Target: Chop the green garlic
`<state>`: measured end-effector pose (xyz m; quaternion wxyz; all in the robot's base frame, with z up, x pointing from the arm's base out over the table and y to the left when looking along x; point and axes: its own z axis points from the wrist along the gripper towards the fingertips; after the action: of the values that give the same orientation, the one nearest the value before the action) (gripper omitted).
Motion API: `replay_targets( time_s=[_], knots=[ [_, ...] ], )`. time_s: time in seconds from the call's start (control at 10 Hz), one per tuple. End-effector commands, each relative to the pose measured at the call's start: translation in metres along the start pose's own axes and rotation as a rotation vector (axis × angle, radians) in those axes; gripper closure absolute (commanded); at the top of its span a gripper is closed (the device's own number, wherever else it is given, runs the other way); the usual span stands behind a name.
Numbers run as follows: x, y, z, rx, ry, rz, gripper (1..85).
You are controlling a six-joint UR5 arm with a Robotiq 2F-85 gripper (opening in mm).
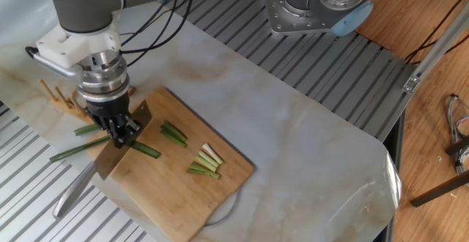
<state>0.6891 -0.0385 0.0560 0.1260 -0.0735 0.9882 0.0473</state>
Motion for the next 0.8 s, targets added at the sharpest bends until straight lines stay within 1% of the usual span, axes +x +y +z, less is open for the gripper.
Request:
replay_targets(
  time_s=[0.0, 0.1, 0.2, 0.5, 0.7],
  knots=[
    [-0.015, 0.007, 0.008, -0.006, -0.028, 0.017, 84.3],
    [-0.015, 0.005, 0.003, -0.006, -0.02, 0.009, 84.3],
    [-0.015, 0.004, -0.002, -0.017, -0.019, 0.002, 84.3],
    [-0.017, 0.0, -0.004, -0.01, -0.026, -0.006, 84.3],
    [-0.018, 0.0, -0.006, -0.014, -0.033, -0.01, 84.3]
  ],
)
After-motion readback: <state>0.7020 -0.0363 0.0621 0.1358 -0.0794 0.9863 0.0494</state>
